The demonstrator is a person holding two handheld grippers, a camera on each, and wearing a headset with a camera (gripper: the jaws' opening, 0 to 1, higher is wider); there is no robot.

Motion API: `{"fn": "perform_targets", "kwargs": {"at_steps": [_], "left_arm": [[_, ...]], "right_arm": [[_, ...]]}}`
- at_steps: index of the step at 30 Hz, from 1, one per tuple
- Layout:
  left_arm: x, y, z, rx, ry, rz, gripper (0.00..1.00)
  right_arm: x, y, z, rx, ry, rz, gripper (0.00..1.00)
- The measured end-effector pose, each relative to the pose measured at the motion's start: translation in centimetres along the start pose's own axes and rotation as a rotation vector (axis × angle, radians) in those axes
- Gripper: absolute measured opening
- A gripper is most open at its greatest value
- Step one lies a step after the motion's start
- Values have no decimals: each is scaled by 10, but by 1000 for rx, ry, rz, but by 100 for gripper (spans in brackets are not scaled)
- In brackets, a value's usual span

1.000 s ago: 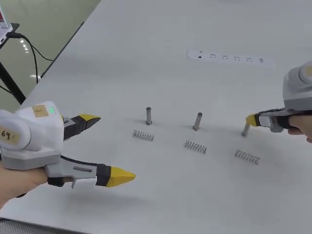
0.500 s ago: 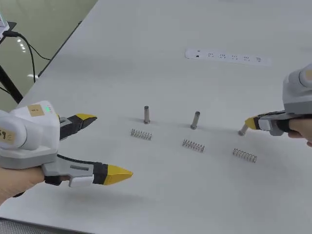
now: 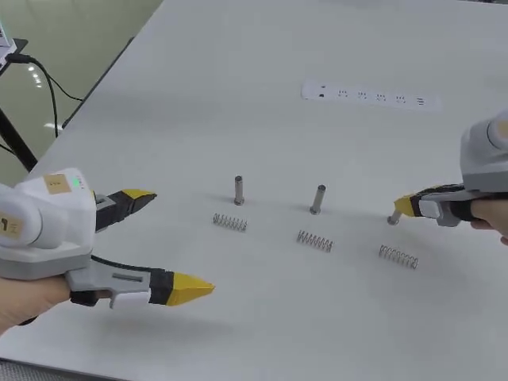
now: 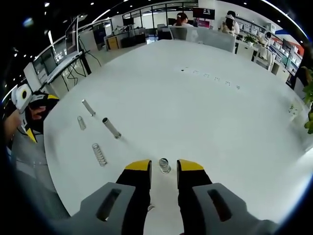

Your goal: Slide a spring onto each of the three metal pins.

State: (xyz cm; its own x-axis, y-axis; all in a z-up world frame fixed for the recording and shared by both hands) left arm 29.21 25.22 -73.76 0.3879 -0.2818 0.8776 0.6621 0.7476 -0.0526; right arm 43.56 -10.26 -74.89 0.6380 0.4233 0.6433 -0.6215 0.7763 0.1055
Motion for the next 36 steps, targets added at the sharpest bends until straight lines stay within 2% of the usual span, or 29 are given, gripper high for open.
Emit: {"fn": "perform_targets", "kwargs": {"at_steps": [20,28,36], "left_arm": [[1,3,-3,-10,3,-2,98],[1,4,-3,-12,3,-3,98],[-1,7,-4,-17,9,-4,98]], "right_arm": [[-1,3,1,13,-13,-5,30],[-4,6,8,31,-27,-14,31],[-12,6,16,41,-10,7,33]]}}
Point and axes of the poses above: the centre of the closed fingertips' face, and the gripper's own axes: z roughly backward along the fingers, y roughly to its left, x roughly out of its top, the point moved 8 cm from there along z, roughly backward along the fingers, and after that the axes turned 3 degrees about x, right-handed, at the moved point
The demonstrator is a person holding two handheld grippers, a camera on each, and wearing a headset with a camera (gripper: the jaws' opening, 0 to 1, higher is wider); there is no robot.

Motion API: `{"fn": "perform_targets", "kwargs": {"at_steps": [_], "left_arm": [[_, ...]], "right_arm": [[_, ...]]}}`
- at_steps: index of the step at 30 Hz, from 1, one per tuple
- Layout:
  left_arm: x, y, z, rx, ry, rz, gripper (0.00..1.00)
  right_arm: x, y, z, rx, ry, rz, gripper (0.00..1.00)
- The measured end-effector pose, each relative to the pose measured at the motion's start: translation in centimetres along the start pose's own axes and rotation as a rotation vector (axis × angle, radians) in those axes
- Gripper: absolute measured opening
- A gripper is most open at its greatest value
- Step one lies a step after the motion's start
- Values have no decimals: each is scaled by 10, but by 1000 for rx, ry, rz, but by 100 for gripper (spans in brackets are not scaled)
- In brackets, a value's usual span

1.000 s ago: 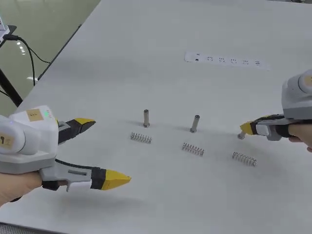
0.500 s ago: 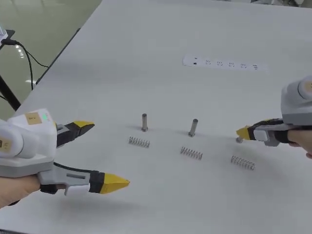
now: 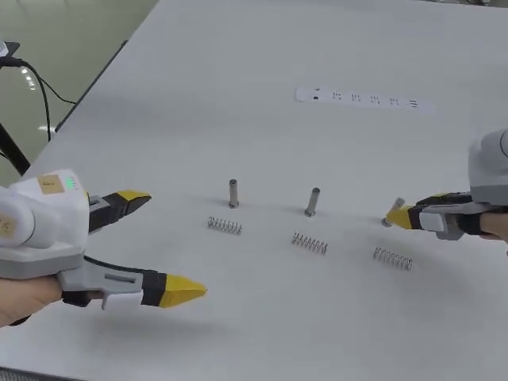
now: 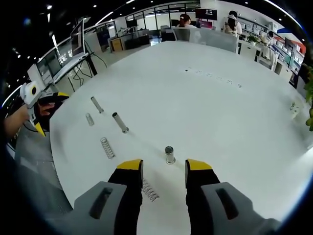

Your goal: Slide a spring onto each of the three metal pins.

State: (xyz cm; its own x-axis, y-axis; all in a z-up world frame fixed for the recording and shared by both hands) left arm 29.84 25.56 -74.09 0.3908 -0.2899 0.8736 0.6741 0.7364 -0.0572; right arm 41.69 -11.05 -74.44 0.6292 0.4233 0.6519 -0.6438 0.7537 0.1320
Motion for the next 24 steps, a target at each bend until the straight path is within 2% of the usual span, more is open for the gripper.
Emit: {"fn": "perform_targets", "kwargs": {"at_steps": [2,5,10,13,15,18,21,24], "left_arm": [[0,2,0,0,0,2,98],[4,5,1,7,-32,35,98],[3,6,1,14,-25,27,98],[2,6,1,14,-20,23,98],[0,6,2,19,-4,14,98],[-2,5,4,24,-7,28,98],[-2,4,6,26,-6,29,98],[-2,3,7,29,-9,31,98]], "right_arm": [[-2,-1,3,-6,7,13,33],[-4,-1,6,13,9,23,33],[-7,4,8,55,35,102,34],[-11,10,8,105,68,162,33],[-12,10,8,90,82,203,32],[-14,11,7,101,96,226,31],[-15,15,6,134,105,237,31],[-16,20,5,170,144,342,30]]}}
Point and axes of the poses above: the centre of the closed fingertips' face, and the gripper's own axes: z roughly backward along the fingers, y roughly to its left, x roughly out of its top, the point moved 8 cm from there along z, roughly backward along the fingers, and after that the axes turned 3 degrees about x, right-handed, at the moved point
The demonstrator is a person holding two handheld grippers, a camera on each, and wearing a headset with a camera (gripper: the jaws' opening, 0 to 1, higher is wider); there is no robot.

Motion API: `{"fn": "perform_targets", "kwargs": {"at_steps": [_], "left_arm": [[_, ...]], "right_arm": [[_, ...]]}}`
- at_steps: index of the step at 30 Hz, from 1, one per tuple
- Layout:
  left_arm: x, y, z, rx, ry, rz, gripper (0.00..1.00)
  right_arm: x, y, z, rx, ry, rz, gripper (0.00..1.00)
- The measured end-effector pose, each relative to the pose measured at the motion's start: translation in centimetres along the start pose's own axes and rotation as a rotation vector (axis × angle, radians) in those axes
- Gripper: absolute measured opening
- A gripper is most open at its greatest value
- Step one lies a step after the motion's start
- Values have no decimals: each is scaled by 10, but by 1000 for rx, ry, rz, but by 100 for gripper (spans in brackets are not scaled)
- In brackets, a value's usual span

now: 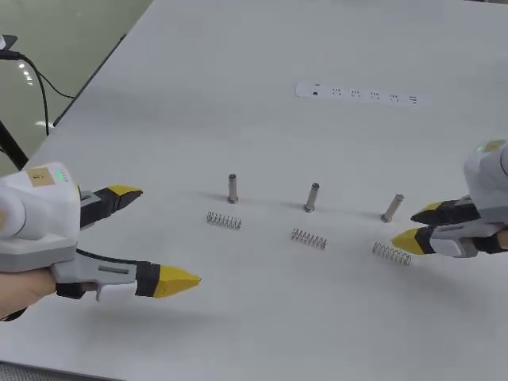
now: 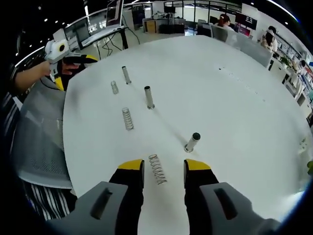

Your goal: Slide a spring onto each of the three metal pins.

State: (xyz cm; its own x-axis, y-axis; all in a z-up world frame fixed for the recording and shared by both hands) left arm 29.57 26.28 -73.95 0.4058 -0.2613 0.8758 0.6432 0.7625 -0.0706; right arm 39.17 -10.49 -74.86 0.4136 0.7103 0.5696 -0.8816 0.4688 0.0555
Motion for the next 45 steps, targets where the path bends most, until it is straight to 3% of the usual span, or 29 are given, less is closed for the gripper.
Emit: {"fn": "perform_targets", "kwargs": {"at_steps": [7,17,22,25,45], "left_arm": [[0,-1,1,1,-3,1,97],[-1,-2,0,-5,5,-1,97],[-1,-2,0,-7,11,-1,97],[-1,-3,-1,-11,11,-2,97],[-2,-8,-3,-27,18,-9,96]], "right_arm": [[-4,5,-7,31,99,148,25],[-11,8,-17,71,144,198,22],[-13,7,-21,75,158,288,19],[-16,6,-23,73,201,325,18],[-22,2,-33,98,239,345,11]]}}
Point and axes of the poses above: the centre of the closed fingertips' face, and the gripper's own axes: z roughly backward along the fingers, y roughly to its left, x roughly out of its top, the point moved 8 cm from there along z, roughly backward along the fingers, and after that the axes turned 3 degrees about x, right-handed, at the moved point
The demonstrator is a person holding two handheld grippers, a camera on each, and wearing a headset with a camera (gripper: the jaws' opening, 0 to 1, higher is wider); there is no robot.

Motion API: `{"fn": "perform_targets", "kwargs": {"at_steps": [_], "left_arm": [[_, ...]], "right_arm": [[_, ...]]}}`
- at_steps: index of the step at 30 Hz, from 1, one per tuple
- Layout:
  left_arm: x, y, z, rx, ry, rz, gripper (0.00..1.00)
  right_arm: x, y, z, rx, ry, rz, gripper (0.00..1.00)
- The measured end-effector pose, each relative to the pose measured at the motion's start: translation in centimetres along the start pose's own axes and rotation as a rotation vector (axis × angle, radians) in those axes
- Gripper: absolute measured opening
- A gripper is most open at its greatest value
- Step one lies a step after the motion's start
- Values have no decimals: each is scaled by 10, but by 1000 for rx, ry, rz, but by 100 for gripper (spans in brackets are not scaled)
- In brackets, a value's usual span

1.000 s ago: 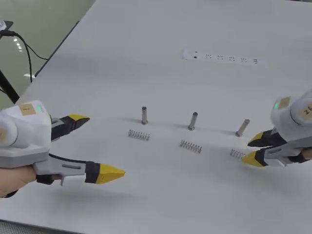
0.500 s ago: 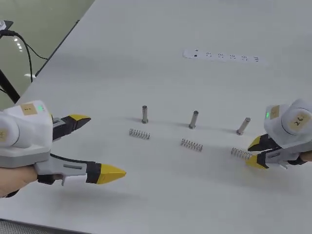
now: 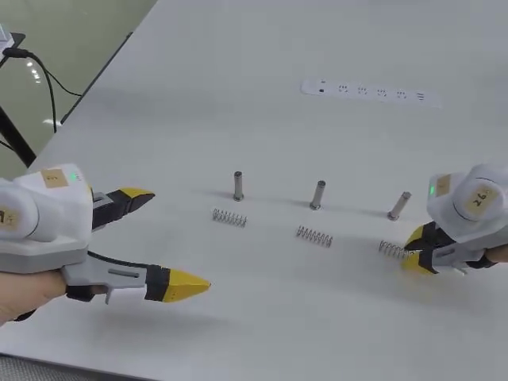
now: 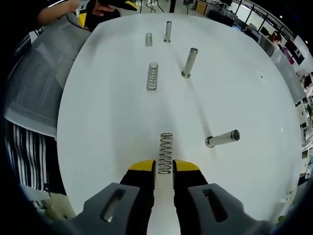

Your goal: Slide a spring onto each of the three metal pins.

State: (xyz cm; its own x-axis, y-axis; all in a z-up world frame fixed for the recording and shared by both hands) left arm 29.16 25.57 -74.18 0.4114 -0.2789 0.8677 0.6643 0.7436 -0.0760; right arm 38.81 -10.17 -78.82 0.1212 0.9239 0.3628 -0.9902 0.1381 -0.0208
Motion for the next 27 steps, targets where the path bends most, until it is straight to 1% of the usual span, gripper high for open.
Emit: {"fn": "perform_targets", "kwargs": {"at_steps": [3,8,12,18,23,25,27], "left_arm": [[1,0,0,1,-3,0,96],[3,-1,0,-1,-7,-2,96],[4,-5,-2,-13,-13,-5,96],[4,-12,-12,-48,4,-20,96],[8,-18,-17,-78,6,-31,93],[9,-21,-21,-92,7,-33,93],[11,-26,-26,-114,7,-37,92]], "right_arm": [[0,-1,0,0,2,5,8],[2,1,1,-1,3,21,8],[5,6,9,-1,-28,9,8],[6,14,13,-4,-35,32,8],[8,17,18,-18,-67,28,8],[15,22,24,-21,-100,36,8],[21,25,27,-22,-117,46,8]]}}
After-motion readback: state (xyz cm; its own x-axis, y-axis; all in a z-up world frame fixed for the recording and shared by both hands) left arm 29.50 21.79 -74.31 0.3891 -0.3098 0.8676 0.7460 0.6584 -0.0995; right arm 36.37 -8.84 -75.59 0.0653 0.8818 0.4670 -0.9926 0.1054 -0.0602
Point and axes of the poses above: the centre of the closed fingertips' face, and the gripper's own axes: z roughly backward along the fingers, y roughly to its left, x roughly out of its top, the point moved 8 cm from there along z, roughly backward along the fingers, and after that the axes turned 3 degrees about x, right-handed, at the moved point
